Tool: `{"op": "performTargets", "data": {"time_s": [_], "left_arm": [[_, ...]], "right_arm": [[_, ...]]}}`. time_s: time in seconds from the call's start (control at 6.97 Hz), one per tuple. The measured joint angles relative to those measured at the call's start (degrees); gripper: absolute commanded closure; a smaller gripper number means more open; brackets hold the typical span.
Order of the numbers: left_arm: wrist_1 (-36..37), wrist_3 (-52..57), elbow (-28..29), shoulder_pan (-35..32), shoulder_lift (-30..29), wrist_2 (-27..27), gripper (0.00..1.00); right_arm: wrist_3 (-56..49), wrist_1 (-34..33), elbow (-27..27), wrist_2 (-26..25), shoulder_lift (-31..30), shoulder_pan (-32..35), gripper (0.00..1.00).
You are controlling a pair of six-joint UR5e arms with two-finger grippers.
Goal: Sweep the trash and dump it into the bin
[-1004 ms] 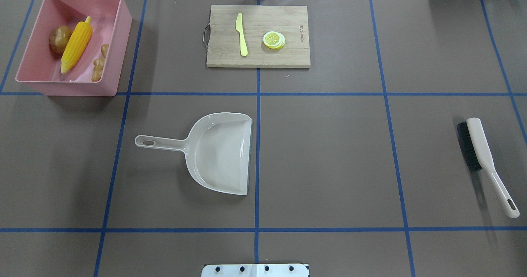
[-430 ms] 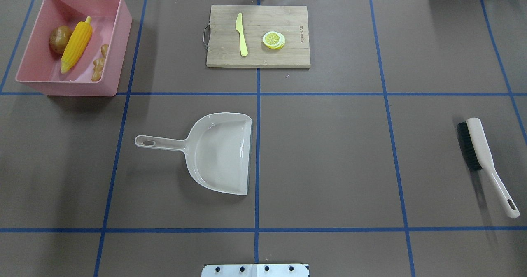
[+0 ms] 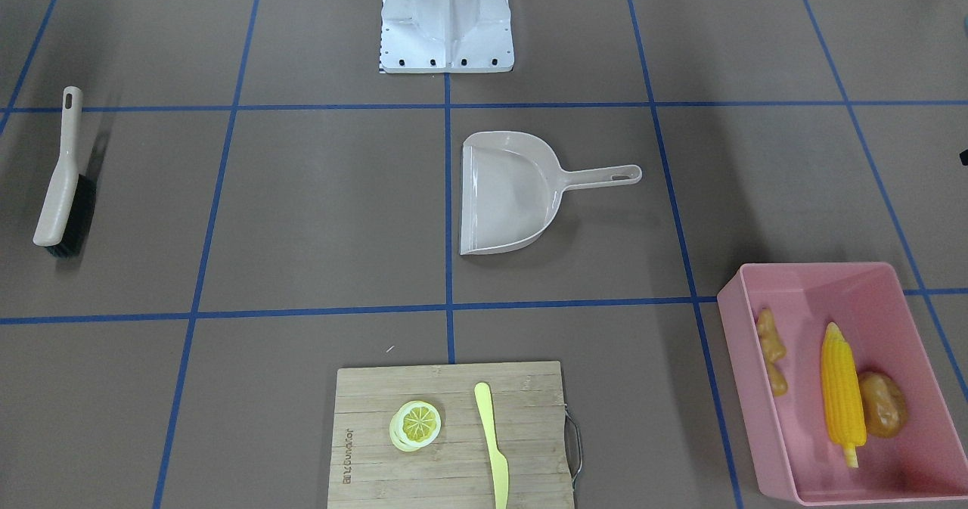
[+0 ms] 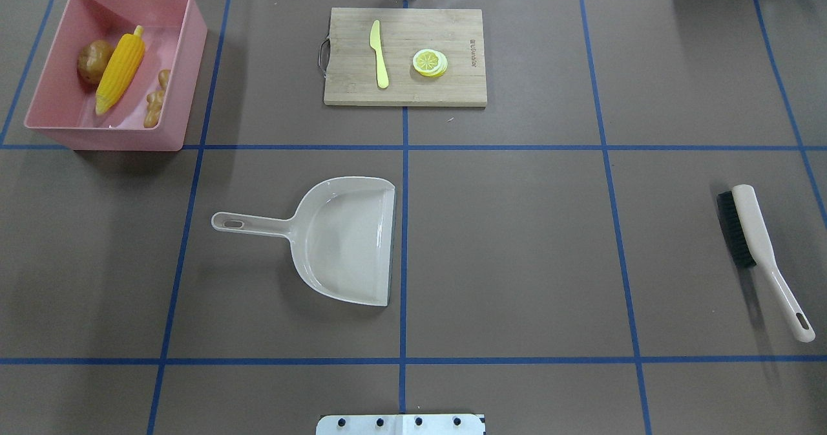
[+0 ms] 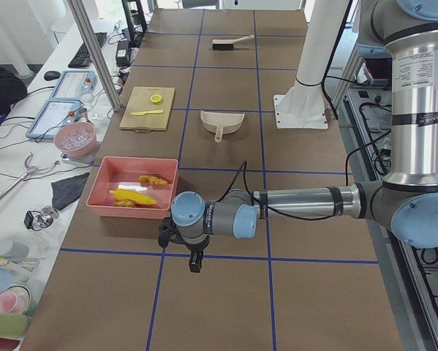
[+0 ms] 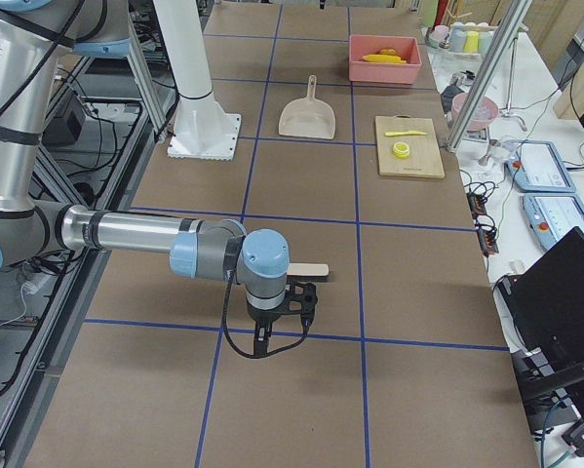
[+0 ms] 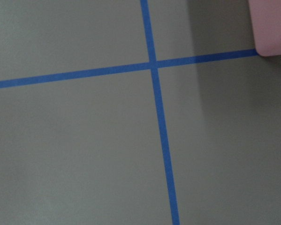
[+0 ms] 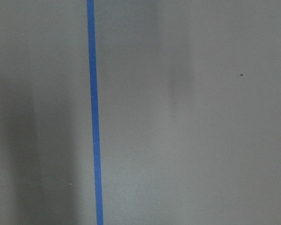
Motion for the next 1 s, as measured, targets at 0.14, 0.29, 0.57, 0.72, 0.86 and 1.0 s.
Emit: {"op": "performTargets", "data": {"time_s": [0.14, 0.29, 0.57, 0.72, 0.86, 1.0], "left_arm": [[5.41, 2.44, -0.48, -1.04, -0.76, 0.19, 0.01], [9.34, 4.68, -0.77, -2.68, -2.1, 0.18, 0.01], [11.58, 6.26, -1.85, -4.51, -3.54, 0.15, 0.01], [11.71, 6.42, -2.59, -4.76, -3.97, 0.16, 0.01], [11.72, 6.45, -3.02, -4.84, -4.27, 0.15, 0.01], [11.72, 6.42, -3.19, -4.86, -4.39, 0.17, 0.01]], "right_arm": [[0.0, -0.03, 0.02, 0.02, 0.0, 0.0, 0.0], [0.0, -0.07, 0.05, 0.03, -0.01, 0.0, 0.0], [0.0, -0.06, 0.06, 0.03, -0.02, 0.0, 0.0], [0.0, -0.07, 0.0, 0.01, 0.13, 0.0, 0.0], [0.0, -0.13, -0.19, -0.05, 0.4, 0.0, 0.0], [0.06, -0.08, -0.6, -0.15, 0.65, 0.0, 0.0]]}}
